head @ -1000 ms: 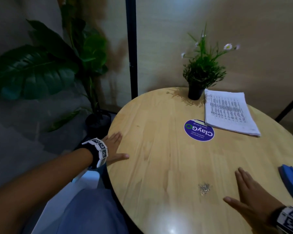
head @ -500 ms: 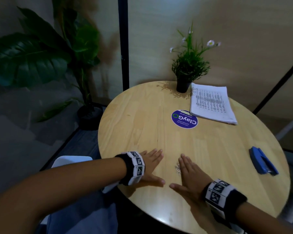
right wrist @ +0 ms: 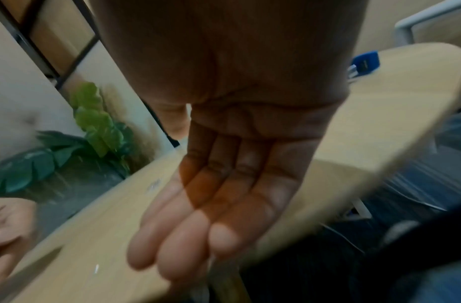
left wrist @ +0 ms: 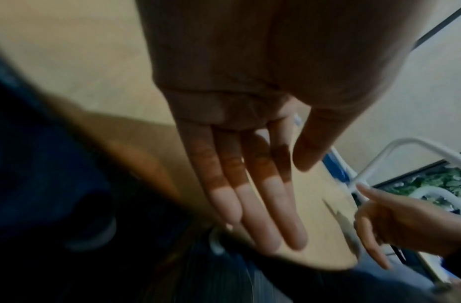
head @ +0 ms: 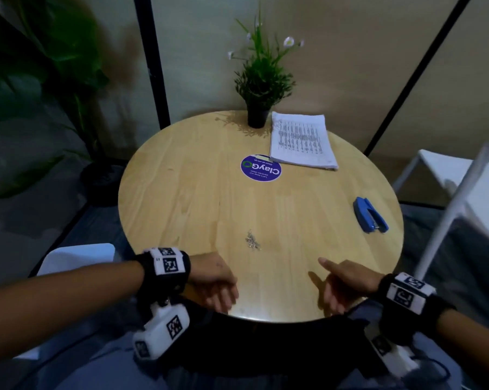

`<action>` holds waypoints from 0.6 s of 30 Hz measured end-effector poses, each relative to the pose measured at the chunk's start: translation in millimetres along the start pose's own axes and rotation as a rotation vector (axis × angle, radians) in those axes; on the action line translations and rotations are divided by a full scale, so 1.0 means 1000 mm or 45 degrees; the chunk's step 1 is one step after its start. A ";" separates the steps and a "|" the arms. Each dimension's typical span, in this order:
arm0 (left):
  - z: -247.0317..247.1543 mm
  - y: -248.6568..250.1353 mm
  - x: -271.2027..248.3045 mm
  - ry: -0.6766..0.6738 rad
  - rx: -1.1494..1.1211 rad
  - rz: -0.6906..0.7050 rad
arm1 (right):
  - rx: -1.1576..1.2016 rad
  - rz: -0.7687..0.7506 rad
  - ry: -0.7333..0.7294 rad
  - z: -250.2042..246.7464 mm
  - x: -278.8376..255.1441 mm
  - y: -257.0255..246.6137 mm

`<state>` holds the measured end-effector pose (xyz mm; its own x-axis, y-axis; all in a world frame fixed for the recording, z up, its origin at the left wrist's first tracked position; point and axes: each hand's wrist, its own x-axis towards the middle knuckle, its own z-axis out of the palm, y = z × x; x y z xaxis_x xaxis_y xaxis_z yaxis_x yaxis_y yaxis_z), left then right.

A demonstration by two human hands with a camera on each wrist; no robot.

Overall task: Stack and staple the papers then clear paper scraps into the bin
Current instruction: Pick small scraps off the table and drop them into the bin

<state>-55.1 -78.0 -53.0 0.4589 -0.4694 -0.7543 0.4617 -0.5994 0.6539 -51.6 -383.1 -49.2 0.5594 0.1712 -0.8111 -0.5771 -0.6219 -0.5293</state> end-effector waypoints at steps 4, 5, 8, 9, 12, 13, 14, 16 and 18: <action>0.035 -0.008 0.020 -0.217 0.010 -0.099 | -0.016 0.053 -0.139 0.023 0.015 0.011; 0.039 -0.006 0.026 -0.205 -0.042 -0.097 | 0.009 0.040 -0.160 0.029 0.019 0.006; 0.042 0.007 0.042 -0.143 -0.199 -0.103 | -0.015 -0.018 -0.236 0.046 0.033 -0.016; 0.040 0.012 0.046 -0.127 -0.223 -0.103 | -0.024 -0.039 -0.255 0.051 0.037 -0.024; 0.027 0.024 0.053 -0.050 -0.238 -0.072 | 0.003 -0.113 -0.232 0.060 0.051 -0.050; 0.021 0.027 0.053 -0.004 -0.241 -0.056 | 0.017 -0.129 -0.206 0.061 0.055 -0.059; 0.013 0.029 0.054 0.055 -0.257 -0.034 | 0.032 -0.146 -0.170 0.060 0.060 -0.067; 0.000 0.032 0.056 0.198 -0.320 0.015 | 0.071 -0.186 -0.082 0.055 0.068 -0.081; -0.012 0.034 0.061 0.328 -0.370 0.064 | 0.119 -0.225 0.020 0.051 0.074 -0.093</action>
<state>-2.4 -119.7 -76.2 0.6448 -0.2930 -0.7060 0.6127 -0.3541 0.7066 13.3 -273.3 -72.6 0.6656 0.2593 -0.6998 -0.5214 -0.5093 -0.6847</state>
